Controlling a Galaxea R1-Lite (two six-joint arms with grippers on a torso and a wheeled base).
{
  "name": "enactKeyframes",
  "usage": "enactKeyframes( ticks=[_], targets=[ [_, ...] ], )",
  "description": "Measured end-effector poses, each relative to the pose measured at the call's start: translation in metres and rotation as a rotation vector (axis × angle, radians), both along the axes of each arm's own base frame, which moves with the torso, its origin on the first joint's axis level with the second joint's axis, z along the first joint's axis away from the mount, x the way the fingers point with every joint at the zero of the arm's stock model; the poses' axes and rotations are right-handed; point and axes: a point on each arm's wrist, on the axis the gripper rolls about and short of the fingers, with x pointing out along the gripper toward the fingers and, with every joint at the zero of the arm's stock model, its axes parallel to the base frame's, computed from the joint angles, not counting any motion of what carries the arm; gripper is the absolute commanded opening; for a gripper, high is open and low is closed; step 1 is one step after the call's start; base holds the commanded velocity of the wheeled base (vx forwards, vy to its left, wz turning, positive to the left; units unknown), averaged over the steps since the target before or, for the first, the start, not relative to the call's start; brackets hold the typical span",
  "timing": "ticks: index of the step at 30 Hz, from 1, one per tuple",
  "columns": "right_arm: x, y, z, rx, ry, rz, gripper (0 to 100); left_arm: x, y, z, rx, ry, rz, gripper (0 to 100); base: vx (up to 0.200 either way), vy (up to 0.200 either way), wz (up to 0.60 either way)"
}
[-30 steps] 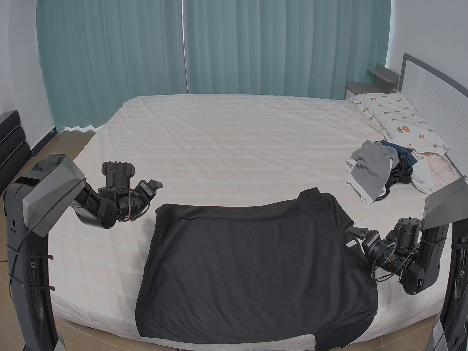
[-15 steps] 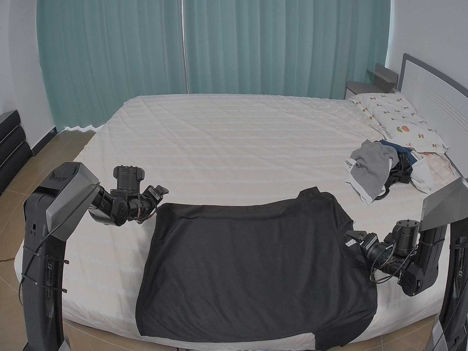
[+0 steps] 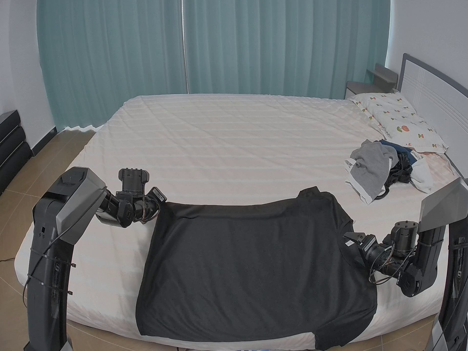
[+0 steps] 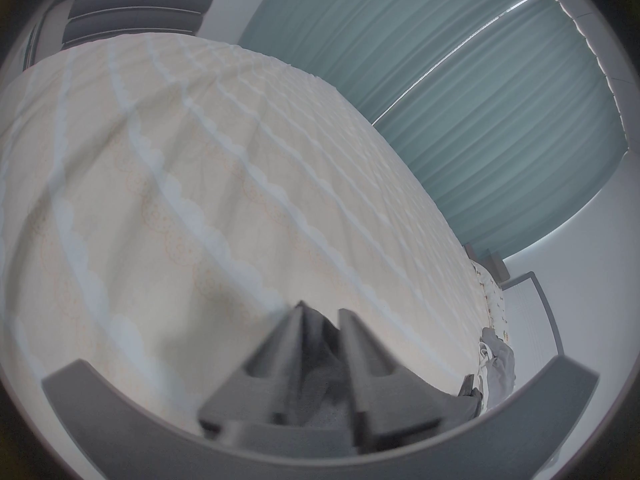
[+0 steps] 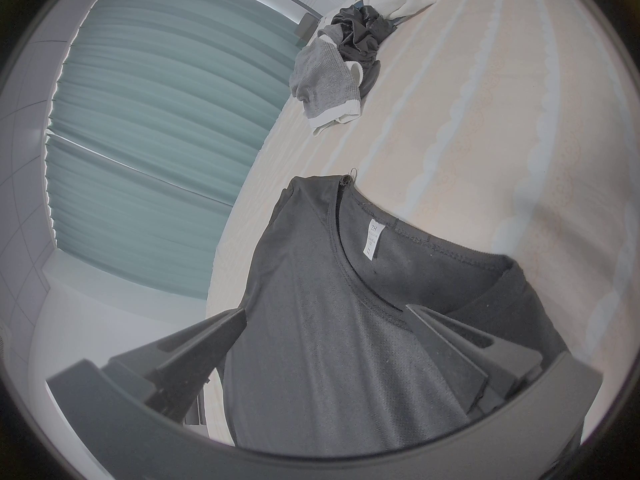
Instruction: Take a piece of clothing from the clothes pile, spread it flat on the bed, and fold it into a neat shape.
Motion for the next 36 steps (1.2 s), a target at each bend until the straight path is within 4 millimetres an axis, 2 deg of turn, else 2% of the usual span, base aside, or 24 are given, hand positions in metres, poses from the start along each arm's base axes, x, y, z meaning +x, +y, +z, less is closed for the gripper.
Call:
enactKeyframes(
  ticks=[16,33,34,36],
  targets=[
    [0.0,0.001,0.0,0.0,0.001,0.004,100,0.008,0.015,0.011,-0.034,-0.091,0.102,0,0.0,0.0,0.0],
    [0.0,0.002,-0.001,-0.002,0.001,0.007,100,0.014,0.015,0.003,0.014,-0.096,0.072,0,0.0,0.0,0.0],
    [0.0,0.002,-0.001,-0.002,0.001,0.007,100,0.014,0.015,0.002,0.014,-0.096,0.072,100,0.0,0.0,0.0],
    [0.0,0.002,-0.001,-0.001,0.002,0.007,100,0.014,0.015,0.001,0.015,-0.093,0.072,100,0.0,0.0,0.0]
  ],
)
